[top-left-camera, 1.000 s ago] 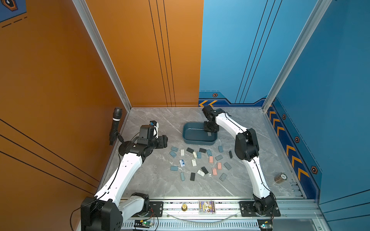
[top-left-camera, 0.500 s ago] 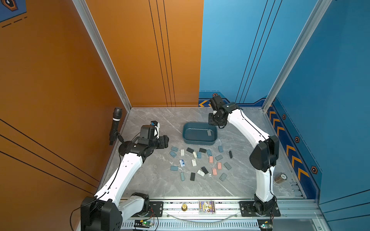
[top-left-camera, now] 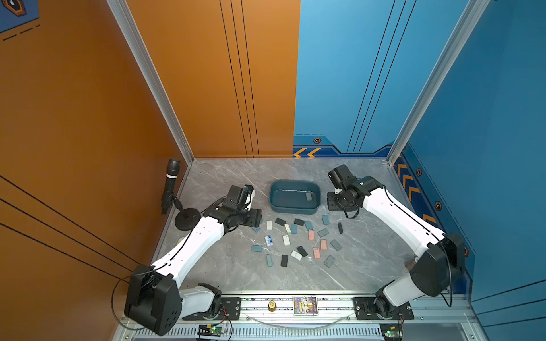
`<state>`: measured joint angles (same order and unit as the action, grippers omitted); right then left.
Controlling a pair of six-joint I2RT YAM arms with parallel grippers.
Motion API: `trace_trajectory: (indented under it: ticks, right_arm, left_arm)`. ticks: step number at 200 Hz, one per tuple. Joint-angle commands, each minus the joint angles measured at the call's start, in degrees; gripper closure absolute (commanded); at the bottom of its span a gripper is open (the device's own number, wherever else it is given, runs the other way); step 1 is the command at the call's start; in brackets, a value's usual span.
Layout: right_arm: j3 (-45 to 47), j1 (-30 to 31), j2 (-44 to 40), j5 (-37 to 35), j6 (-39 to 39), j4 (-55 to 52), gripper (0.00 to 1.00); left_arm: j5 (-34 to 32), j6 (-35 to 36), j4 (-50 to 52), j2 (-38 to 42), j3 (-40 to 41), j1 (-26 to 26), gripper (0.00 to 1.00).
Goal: Put the eraser in the storage box
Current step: Place the eraser in the storage box, then pick up the eraser from the center of the board.
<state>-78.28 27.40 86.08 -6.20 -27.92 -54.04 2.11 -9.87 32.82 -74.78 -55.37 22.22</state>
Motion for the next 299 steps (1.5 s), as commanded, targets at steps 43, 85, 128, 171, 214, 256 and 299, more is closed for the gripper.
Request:
trace_trajectory:
  ticks: [43, 85, 128, 171, 214, 256, 299]
  right_arm:
    - [11.73, -4.37, -11.81, 2.09, -3.08, 5.41, 0.56]
    - [17.01, -7.99, -17.29, 4.22, -3.50, 6.97, 0.56]
    - [20.19, -9.98, -20.27, 5.73, -3.80, 8.29, 0.56]
    - [22.35, -11.26, -21.57, 6.99, -4.03, 9.39, 0.56]
    - [23.28, -12.27, -22.64, 7.45, -3.72, 9.48, 0.56]
    - [24.46, -13.07, -23.41, 7.95, -3.88, 9.92, 0.56]
    - [25.19, -13.70, -24.30, 8.14, -4.05, 10.01, 0.56]
  left_arm:
    - [0.21, 3.42, 8.96, -13.28, -8.88, 0.63, 0.20]
    - [-1.14, 4.26, 10.33, -18.03, -11.19, -0.30, 0.19]
    - [-1.23, 5.69, 11.11, -22.12, -14.02, -1.23, 0.19]
    - [-0.68, 6.34, 11.07, -26.18, -16.93, -1.13, 0.20]
    - [-2.79, 6.50, 11.04, -29.66, -18.26, -1.30, 0.22]
    - [-3.36, 6.07, 11.06, -32.06, -18.81, -1.35, 0.26]
    - [-4.13, 5.97, 10.82, -33.19, -18.92, -1.48, 0.27]
